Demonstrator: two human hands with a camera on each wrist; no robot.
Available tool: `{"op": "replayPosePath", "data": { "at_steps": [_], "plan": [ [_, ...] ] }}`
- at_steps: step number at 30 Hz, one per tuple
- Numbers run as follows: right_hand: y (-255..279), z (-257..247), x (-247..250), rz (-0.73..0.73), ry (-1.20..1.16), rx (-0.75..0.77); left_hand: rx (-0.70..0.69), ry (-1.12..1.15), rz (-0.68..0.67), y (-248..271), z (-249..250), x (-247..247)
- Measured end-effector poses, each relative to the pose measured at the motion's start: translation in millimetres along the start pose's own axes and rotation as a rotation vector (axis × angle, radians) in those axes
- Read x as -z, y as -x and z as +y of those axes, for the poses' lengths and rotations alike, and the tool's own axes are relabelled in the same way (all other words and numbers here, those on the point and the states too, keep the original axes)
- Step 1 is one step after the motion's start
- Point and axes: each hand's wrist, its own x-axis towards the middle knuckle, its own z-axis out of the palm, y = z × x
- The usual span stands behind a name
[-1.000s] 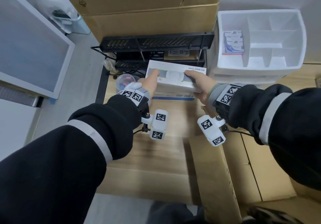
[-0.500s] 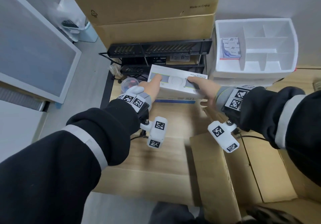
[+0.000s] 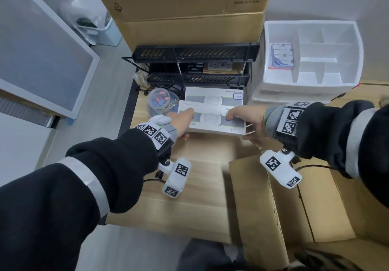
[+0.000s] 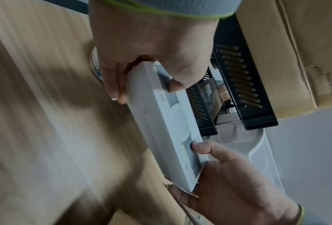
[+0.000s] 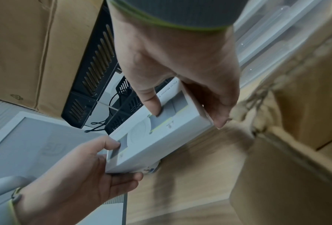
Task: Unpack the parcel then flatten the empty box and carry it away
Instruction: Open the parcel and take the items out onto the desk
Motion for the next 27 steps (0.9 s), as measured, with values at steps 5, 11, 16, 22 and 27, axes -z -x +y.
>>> {"op": "replayPosePath", "data": {
  "at_steps": [5, 11, 16, 22, 27],
  "plan": [
    [-1, 7, -6, -0.035, 0.035, 0.000, -0.021, -0.043, 0.079, -3, -13, -2],
    [1, 14, -12, -0.052, 0.037, -0.011, -0.061, -0.103, 0.105, 4, -16, 2],
    [-2, 17, -13, -0.090, 0.087, -0.029, -0.044, -0.106, 0.133, 10, -31, -5],
    [-20, 16, -9, -0.120, 0.105, -0.121, 0.006, -0.083, 0.034, -8, -40, -15],
    [-47, 16, -11, -0.115, 0.061, -0.200, 0.082, -0.065, -0.090, -29, -44, -24]
  ]
}}
